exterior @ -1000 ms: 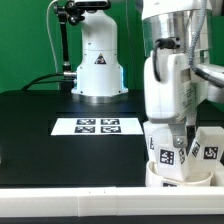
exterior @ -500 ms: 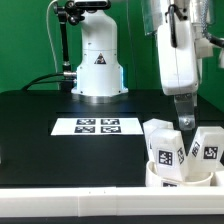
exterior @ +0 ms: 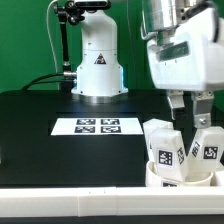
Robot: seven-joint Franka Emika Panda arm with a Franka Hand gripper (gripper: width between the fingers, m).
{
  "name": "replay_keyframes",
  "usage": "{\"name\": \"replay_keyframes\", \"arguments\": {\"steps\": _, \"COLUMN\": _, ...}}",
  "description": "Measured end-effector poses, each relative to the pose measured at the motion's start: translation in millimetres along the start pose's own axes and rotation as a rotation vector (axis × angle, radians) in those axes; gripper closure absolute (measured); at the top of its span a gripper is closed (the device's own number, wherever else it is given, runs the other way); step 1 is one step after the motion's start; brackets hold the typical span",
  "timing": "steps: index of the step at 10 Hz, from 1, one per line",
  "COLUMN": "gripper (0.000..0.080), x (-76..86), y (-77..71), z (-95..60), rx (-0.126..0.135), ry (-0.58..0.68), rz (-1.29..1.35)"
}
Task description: Assemble stool
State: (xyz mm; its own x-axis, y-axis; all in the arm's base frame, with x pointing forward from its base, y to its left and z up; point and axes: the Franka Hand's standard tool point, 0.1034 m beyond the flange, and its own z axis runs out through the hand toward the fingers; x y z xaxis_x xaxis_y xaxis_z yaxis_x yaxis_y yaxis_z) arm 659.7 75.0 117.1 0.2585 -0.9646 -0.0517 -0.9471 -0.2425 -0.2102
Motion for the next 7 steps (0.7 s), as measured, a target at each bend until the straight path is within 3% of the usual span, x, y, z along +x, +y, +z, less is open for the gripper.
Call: {"name": "replay_keyframes", "arguments": {"steps": 7, "gripper": 0.0150, "x": 5.4, "y": -0.6, "z": -1.8, "rx": -0.013, "ry": 0.003, "rz": -0.571}}
